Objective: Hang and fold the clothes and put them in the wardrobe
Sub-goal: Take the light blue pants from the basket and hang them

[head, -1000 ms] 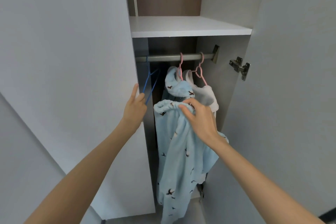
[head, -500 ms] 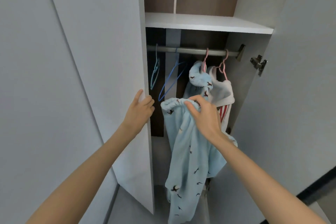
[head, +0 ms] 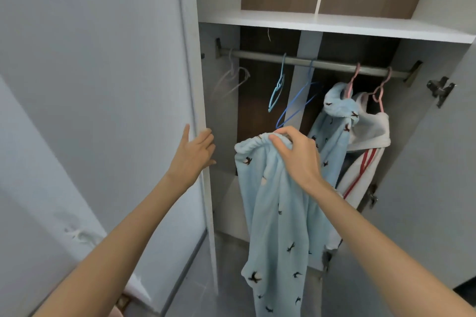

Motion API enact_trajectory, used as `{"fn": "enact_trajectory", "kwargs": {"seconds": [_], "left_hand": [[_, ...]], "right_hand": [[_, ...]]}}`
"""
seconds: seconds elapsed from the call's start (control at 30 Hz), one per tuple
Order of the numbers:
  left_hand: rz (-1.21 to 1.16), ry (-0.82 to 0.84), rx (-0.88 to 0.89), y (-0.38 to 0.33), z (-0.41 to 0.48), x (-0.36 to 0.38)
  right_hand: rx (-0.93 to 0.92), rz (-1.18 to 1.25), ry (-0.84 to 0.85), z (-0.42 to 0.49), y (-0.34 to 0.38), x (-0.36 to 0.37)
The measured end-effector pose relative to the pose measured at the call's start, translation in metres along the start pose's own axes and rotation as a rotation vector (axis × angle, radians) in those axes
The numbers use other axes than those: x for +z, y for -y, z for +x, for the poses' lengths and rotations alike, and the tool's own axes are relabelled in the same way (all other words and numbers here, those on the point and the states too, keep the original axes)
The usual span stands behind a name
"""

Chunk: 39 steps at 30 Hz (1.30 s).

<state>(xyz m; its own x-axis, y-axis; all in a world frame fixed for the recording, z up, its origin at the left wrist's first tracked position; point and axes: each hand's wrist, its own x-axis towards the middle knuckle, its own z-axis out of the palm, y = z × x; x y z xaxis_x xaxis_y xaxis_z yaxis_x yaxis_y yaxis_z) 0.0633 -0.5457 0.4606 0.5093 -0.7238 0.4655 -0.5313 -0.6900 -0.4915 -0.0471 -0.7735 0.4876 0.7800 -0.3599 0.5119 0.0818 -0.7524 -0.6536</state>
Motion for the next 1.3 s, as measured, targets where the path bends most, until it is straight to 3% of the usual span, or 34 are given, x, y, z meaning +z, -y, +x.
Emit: {"fn": "enact_trajectory", "kwargs": {"seconds": [0.13,0.37,0.5,0.77,1.07,1.2,1.3], "left_hand": [[-0.216,-0.159,-0.149,0.017,-0.029,0.009],[-0.734,-0.240,-0.616,0.061,-0.050,0.003],[-0.761,-0.247,-0.759,0.097,-0.058,0.005],[-0.799,-0.265,-0.759,0.134,-0.068,0.029],[-0.545,-0.336,-0.732,0.118,-0.068,0.037],[-0.488,-0.389,-0.563,0.102,-0.057,0.031],[-0.727,-0.185,-0.317,0.094,-0.039,0.026]], "right_hand": [[-0.001,0.035,0.024,-0.003,0.013,0.016],[-0.045,0.071,0.059,0.013,0.037,0.061],[-0.052,0.131,0.083,0.027,0.053,0.093],[-0.097,0.130,0.065,0.043,0.086,0.135],[-0.127,0.141,0.085,0.051,0.088,0.150],[-0.148,0.158,0.106,0.053,0.082,0.140],[-0.159,0.180,0.128,0.052,0.074,0.125]]}}
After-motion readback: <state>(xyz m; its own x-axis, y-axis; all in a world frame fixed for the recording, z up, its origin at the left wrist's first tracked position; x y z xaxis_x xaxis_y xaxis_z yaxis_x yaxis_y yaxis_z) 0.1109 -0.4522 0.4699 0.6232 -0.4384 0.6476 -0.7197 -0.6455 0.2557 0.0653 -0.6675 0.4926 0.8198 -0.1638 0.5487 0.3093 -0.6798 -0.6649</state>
